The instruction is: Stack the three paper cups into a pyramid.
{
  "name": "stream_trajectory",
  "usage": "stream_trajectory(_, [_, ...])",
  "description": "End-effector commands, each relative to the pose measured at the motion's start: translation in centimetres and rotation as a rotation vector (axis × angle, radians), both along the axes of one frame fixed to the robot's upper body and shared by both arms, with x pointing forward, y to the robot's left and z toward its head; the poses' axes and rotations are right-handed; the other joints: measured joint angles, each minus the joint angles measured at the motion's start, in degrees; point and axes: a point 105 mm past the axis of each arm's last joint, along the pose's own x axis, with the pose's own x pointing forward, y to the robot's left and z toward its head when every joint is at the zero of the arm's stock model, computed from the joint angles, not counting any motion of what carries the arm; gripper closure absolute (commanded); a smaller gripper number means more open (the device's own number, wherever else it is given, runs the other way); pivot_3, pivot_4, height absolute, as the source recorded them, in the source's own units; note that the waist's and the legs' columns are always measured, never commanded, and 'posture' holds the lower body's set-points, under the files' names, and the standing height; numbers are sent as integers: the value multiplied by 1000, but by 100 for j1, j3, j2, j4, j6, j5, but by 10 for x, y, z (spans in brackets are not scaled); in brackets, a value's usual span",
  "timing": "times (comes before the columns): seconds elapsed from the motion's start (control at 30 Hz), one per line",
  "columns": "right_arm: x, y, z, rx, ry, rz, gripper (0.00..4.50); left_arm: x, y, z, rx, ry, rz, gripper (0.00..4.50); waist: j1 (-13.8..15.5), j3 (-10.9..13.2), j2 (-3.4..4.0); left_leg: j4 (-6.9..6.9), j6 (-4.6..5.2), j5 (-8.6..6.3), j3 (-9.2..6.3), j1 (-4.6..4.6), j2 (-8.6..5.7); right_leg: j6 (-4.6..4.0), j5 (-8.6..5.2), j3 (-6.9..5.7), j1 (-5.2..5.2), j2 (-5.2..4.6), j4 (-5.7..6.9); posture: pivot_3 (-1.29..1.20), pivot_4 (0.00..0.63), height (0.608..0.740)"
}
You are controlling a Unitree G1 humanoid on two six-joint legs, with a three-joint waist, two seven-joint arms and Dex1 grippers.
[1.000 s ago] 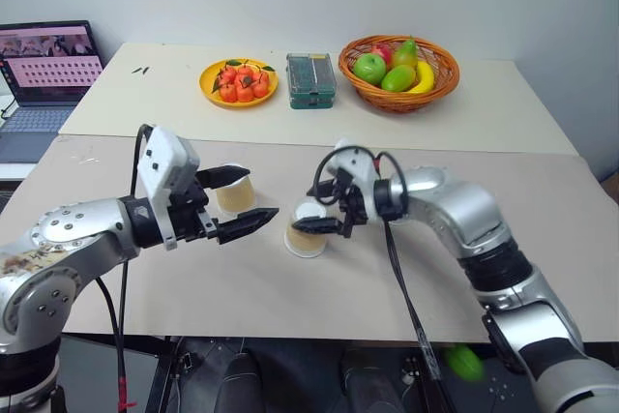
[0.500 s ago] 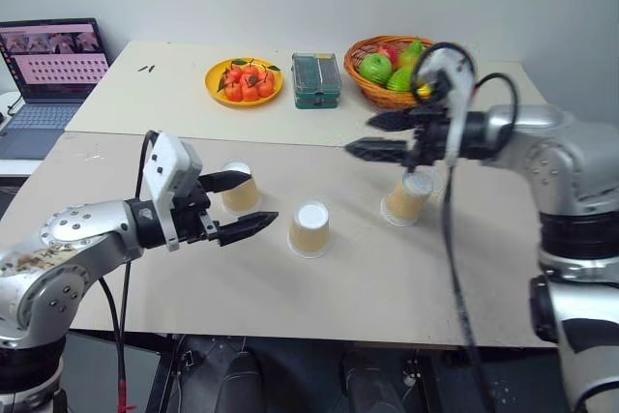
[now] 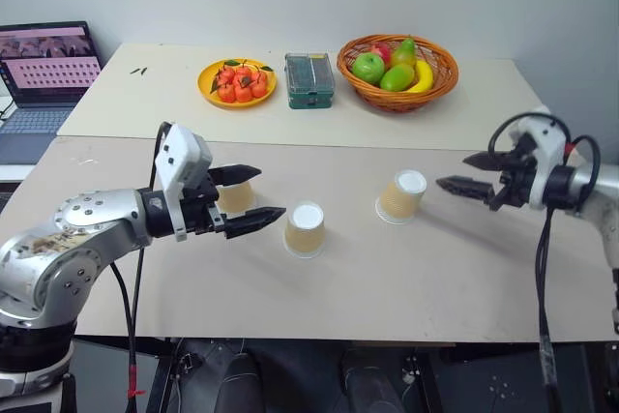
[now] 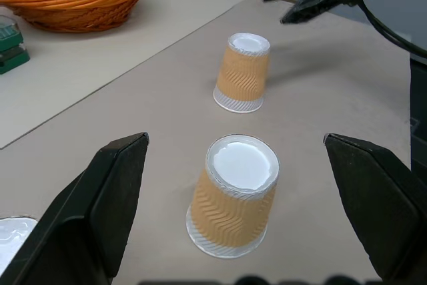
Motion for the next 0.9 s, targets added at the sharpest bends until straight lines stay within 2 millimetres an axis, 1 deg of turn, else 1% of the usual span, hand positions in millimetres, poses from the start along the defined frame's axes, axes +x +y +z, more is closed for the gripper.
stream_trajectory(0.03, [0,7,9,11,-73,34,33,-3,1,10,5,-50,-9,0,6,1,1,2,0,0,0,0,0,0,1,0,1,0,1,0,150,740])
stream_trajectory(0.2, [9,12,3,10,-72,44,33,-5,1,13,8,-53,-10,0,13,1,1,2,0,0,0,1,0,-7,-3,-1,3,0,-2,0,150,740])
stream_trajectory(0.37, [21,19,3,3,-88,64,33,-9,3,14,15,-52,0,0,7,1,2,0,0,0,0,1,0,-7,-3,0,2,0,-1,0,150,740])
stream_trajectory(0.53, [32,28,0,4,-92,94,33,-13,4,15,25,-51,5,0,13,1,2,-1,0,0,0,2,0,-7,-3,0,3,0,-1,0,150,740])
stream_trajectory(0.67, [38,35,-3,10,-91,112,33,-15,6,13,41,-48,17,0,17,1,2,-1,0,0,0,1,0,-4,-1,0,3,0,0,0,150,740])
stream_trajectory(0.77, [40,36,-5,12,-85,117,33,-15,7,13,44,-49,22,0,25,1,2,-1,0,0,0,1,0,2,3,0,3,0,0,0,150,740])
stream_trajectory(0.8, [40,37,-5,11,-84,117,557,-16,7,13,44,-50,24,0,29,1,2,-1,0,0,0,1,0,2,3,0,3,0,0,0,150,740])
stream_trajectory(0.83, [40,37,-6,10,-81,116,784,-16,7,14,45,-51,25,0,29,1,2,-1,0,0,0,1,0,2,3,-1,3,0,0,0,150,740])
stream_trajectory(0.87, [41,37,-7,9,-80,114,1222,-16,8,14,45,-52,26,0,27,1,2,-1,0,0,0,1,0,1,2,0,3,0,0,0,150,740])
stream_trajectory(0.9, [40,37,-7,9,-80,116,1390,-16,8,14,45,-53,26,0,24,1,2,-1,0,0,0,1,0,1,2,-1,3,0,0,0,150,740])
